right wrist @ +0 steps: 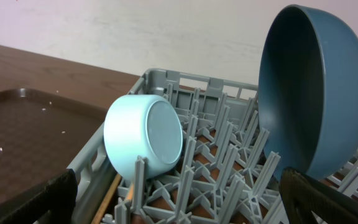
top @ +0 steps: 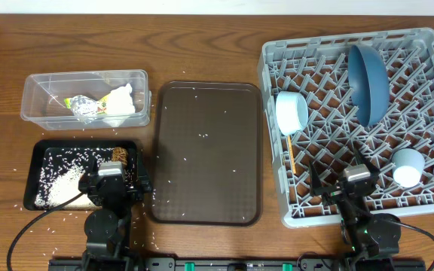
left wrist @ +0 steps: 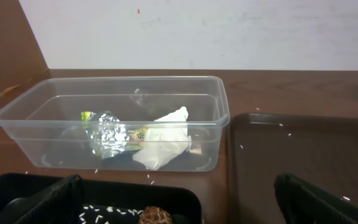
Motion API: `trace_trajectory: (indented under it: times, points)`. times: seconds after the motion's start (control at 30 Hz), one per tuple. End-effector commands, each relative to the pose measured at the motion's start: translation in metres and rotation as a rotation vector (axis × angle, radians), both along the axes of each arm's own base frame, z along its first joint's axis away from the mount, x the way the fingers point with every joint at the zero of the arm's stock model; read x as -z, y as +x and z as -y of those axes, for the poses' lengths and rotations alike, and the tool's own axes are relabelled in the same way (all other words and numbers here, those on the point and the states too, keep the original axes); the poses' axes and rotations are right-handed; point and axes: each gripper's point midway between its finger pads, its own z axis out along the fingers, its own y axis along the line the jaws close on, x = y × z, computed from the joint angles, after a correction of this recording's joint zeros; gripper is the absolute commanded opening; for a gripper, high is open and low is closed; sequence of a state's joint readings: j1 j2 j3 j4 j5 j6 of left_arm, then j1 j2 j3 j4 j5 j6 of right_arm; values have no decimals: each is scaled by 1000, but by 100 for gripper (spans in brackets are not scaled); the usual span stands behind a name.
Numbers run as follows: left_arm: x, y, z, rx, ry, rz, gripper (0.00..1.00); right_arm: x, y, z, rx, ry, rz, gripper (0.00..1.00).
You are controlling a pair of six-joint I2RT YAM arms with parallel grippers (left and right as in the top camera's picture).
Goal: Sort waste into correct bins and load items into the dishwasher rack
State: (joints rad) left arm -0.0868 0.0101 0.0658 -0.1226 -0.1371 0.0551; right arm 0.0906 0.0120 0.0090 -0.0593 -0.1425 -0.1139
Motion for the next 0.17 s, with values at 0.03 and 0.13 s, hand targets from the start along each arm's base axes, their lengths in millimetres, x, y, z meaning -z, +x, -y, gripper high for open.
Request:
trace_trajectory:
  times: [0.03, 0.13]
  points:
    - [15, 0, -1, -5, -5, -29, 98, 1, 0, 2, 5, -6, 3, 99]
    - [15, 0, -1, -4, -5, -29, 98, 1, 0, 2, 5, -6, 3, 99]
